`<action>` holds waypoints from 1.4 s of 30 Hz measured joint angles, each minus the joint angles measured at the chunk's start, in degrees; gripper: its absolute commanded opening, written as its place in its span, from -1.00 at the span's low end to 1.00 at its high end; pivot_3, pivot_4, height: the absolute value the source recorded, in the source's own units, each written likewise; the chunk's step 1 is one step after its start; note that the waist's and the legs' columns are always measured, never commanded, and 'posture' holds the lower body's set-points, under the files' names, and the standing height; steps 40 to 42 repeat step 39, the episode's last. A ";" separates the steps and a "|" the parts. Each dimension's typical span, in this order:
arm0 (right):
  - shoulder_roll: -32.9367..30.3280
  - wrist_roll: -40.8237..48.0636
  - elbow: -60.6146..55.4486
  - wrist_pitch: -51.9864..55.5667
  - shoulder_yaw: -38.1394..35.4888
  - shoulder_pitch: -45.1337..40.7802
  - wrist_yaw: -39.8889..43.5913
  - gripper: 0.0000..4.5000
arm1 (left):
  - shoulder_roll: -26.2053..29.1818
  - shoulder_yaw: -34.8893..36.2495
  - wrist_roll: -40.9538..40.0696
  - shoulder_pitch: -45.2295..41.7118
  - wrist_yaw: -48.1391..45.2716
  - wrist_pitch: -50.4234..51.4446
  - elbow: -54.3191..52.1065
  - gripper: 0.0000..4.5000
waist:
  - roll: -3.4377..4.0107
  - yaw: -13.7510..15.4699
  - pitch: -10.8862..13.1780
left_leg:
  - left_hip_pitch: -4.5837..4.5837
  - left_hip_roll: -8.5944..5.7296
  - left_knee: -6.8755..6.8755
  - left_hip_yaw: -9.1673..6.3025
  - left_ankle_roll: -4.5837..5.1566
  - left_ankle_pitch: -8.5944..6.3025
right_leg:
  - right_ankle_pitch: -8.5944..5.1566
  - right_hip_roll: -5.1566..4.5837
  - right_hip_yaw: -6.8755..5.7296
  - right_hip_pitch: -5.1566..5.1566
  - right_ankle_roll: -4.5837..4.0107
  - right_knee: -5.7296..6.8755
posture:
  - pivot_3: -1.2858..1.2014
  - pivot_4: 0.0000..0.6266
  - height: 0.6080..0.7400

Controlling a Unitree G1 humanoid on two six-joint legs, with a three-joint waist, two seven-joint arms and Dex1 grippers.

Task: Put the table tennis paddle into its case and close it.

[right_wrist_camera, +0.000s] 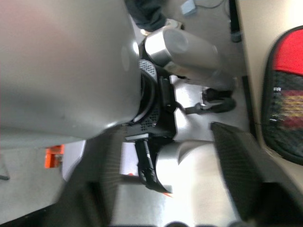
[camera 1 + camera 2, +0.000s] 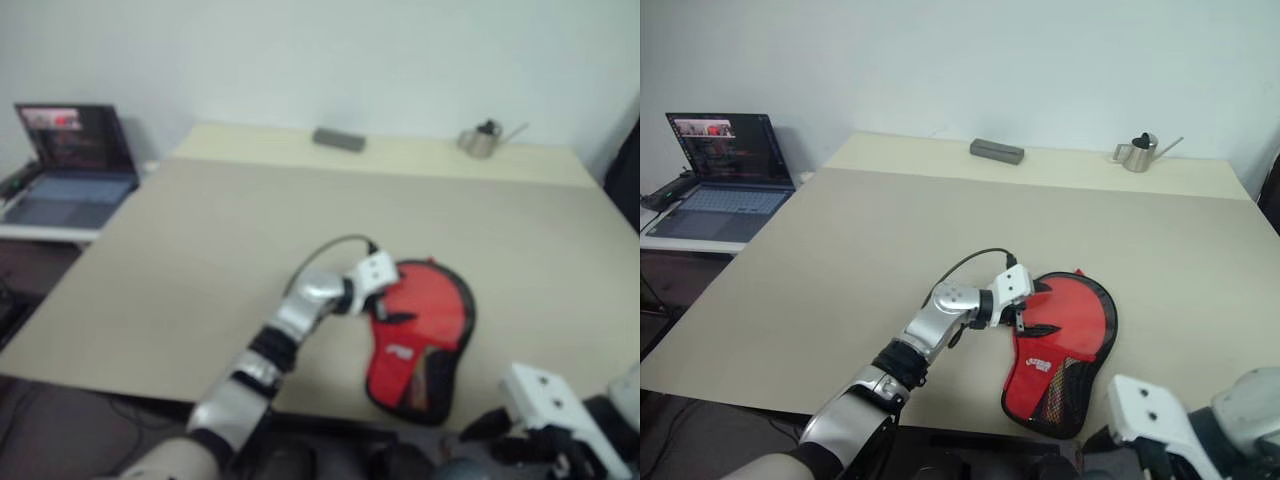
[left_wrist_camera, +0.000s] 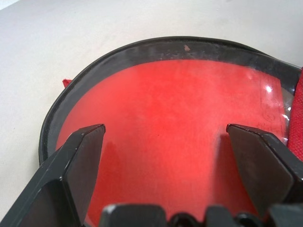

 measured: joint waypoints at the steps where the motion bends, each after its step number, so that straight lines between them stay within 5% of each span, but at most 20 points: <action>1: 0.07 -0.03 2.79 0.02 -1.51 -1.45 1.05 0.58 | 0.65 0.33 -0.75 0.81 -0.61 1.07 -1.64 1.00 | -0.04 -0.10 0.02 | 0.00 0.00 0.00 0.03 0.00 0.00 | 0.00 0.00 0.03 -0.03 -0.01 0.01 | 0.03 -0.52 1.00; 7: -0.60 -1.82 16.88 -0.78 -4.47 -11.98 1.90 0.58 | 6.81 3.71 -8.59 5.64 -6.41 11.64 -15.22 1.00 | 0.00 -0.64 0.16 | -0.23 0.09 -0.06 0.06 0.00 0.01 | 0.21 0.05 0.06 -0.41 -0.39 0.15 | 0.03 -0.52 1.00; 16: -1.10 -11.84 34.69 -8.87 9.27 -27.13 0.43 0.58 | 18.74 15.41 -21.80 7.83 -8.05 25.81 -36.36 1.00 | 0.06 -1.35 0.26 | -0.25 0.06 -0.06 0.14 -0.01 0.01 | 0.21 -0.02 0.13 -0.42 -0.39 0.06 | 0.03 -0.52 1.00; 27: 13.33 -22.80 58.28 -20.74 21.21 -50.56 -1.40 0.58 | 26.56 23.07 -25.35 15.54 0.70 29.96 -49.24 1.00 | 0.26 -1.59 0.51 | -0.28 0.07 -0.07 0.18 -0.02 0.02 | 0.24 -0.02 0.19 -0.55 -0.44 0.15 | 0.03 -0.52 1.00; 42: 16.04 -22.70 55.83 -17.42 19.77 -46.02 -3.73 0.58 | 27.89 23.55 -25.49 10.80 5.06 31.33 -47.44 1.00 | 0.29 -1.33 0.51 | -0.84 0.04 -0.01 0.16 -0.07 0.04 | 0.27 -0.06 0.16 -0.99 -0.44 0.16 | 0.03 -0.52 1.00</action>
